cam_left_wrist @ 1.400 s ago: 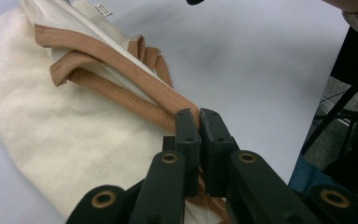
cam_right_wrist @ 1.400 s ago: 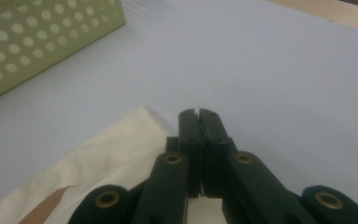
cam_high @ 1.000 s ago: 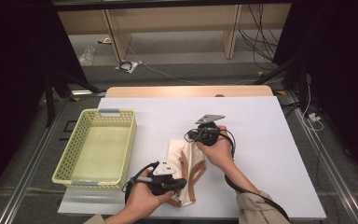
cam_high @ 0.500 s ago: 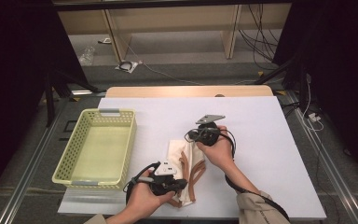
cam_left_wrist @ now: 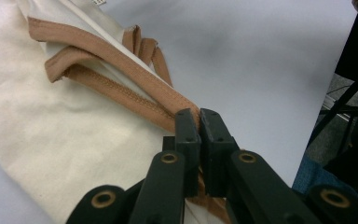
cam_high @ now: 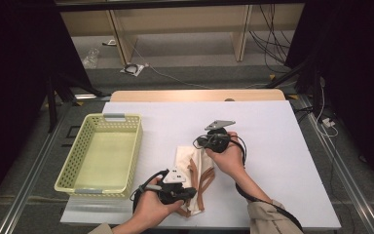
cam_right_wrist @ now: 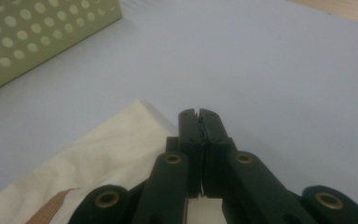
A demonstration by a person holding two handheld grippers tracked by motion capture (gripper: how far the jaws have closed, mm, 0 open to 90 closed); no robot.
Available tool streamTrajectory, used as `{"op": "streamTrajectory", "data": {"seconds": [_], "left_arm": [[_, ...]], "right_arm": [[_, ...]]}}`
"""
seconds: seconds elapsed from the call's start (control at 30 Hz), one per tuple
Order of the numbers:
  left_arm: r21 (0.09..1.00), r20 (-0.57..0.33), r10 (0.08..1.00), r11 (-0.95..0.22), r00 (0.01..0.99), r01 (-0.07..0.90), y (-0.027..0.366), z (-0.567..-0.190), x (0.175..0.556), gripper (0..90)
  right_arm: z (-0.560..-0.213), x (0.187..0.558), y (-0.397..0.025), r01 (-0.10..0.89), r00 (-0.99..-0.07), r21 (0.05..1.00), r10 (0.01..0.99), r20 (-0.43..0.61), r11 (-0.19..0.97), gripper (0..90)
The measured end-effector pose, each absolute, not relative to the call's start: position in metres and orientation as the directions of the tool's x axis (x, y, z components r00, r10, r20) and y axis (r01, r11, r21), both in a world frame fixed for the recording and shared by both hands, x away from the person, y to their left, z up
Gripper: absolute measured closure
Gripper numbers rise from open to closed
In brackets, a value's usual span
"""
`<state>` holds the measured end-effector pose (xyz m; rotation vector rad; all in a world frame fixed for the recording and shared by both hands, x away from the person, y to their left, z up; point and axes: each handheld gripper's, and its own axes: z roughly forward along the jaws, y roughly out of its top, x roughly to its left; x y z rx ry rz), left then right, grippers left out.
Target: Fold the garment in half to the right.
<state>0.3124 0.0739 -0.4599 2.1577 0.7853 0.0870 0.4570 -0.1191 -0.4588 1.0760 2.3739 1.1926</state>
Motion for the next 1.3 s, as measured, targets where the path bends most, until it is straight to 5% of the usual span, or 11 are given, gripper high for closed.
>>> {"op": "streamTrajectory", "data": {"seconds": [1.3], "left_arm": [[0.712,-0.195,0.558,-0.485,0.807,0.508,0.0692,-0.4640,0.3131,86.3]], "right_arm": [[-0.4638,0.4568,-0.1216,0.510,-0.680,0.767,0.728,0.084,0.389,89.4]]}}
